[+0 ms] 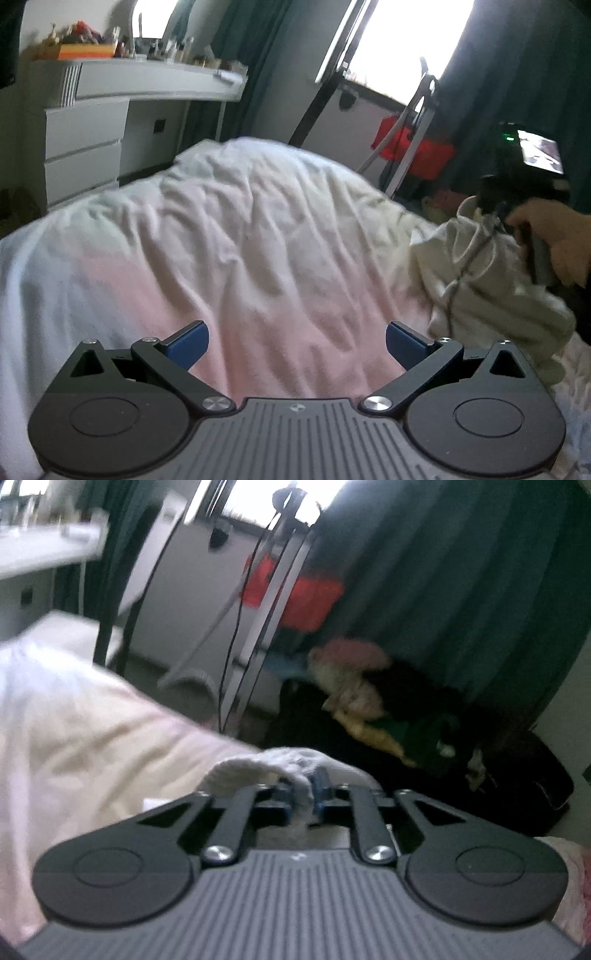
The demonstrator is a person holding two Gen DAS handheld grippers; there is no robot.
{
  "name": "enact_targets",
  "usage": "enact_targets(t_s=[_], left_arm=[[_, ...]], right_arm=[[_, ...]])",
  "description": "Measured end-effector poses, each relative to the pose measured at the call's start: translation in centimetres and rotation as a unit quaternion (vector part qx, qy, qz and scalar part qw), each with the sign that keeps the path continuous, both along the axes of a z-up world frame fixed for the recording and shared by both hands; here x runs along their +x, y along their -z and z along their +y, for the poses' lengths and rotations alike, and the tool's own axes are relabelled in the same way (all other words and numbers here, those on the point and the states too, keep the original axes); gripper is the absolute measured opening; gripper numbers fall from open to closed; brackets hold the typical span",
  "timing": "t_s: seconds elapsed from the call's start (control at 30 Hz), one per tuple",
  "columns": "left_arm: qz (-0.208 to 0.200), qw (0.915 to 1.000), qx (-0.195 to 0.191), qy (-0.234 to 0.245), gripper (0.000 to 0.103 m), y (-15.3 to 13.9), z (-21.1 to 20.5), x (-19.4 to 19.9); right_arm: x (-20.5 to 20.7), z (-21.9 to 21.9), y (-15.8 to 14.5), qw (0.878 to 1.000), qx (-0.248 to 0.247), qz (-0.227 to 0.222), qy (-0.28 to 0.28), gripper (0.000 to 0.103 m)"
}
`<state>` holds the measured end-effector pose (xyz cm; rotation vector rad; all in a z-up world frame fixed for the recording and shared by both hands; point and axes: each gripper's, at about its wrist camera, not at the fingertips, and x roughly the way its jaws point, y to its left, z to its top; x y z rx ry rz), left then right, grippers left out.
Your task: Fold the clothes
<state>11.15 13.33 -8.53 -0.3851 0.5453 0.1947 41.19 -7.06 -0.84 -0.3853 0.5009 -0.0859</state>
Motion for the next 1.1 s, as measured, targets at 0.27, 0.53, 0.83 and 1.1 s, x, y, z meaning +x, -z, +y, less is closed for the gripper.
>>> enact_targets(t_s=[0.27, 0.53, 0.83, 1.1], left_arm=[[-0.028, 0.9990, 0.025, 0.026, 0.103, -2.5, -3.1, -1.5], [-0.046, 0.9953, 0.023, 0.082, 0.103, -3.7, -5.4, -4.3], [-0.016, 0.9856, 0.008, 0.168, 0.103, -1.3, -9.0, -4.7], [-0.006, 0.9816, 0.016, 0.190, 0.102, 0.6, -10.5, -3.8]], right_arm=[[-14.7, -7.6, -8.0, 0.994, 0.062, -0.084, -0.024, 0.011], [-30.2, -14.7, -5.5, 0.980, 0.142, -0.132, -0.032, 0.011], [-35.9, -22.8, 3.4, 0.933, 0.360, 0.002, 0.017, 0.011], [-35.2, -23.4, 4.2, 0.911, 0.412, 0.003, -0.006, 0.013]])
